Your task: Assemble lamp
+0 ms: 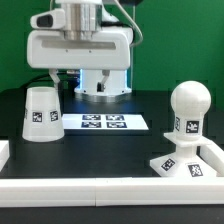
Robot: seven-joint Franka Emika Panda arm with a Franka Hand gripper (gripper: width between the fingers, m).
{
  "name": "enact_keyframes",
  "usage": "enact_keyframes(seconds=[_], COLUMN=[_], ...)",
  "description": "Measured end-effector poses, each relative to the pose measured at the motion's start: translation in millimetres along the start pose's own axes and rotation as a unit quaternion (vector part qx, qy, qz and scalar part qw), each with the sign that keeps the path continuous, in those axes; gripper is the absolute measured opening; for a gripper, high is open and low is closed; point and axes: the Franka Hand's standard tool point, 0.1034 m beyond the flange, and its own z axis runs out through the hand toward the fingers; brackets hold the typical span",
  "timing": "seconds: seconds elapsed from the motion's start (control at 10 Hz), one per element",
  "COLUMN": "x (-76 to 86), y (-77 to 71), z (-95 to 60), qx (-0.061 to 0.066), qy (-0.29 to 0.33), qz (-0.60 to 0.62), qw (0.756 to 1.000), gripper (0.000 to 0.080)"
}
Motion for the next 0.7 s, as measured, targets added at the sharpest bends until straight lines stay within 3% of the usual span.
enact_keyframes(seconds=[0.3, 0.7], x=[-16.8, -13.5], y=[-1.9, 12.5], z=[11.0, 11.9], qx=[-0.001, -0.002], qy=[-0.009, 0.013], qz=[-0.005, -0.034], qw=[1.0, 0.999], gripper=[0.0699, 0.0699])
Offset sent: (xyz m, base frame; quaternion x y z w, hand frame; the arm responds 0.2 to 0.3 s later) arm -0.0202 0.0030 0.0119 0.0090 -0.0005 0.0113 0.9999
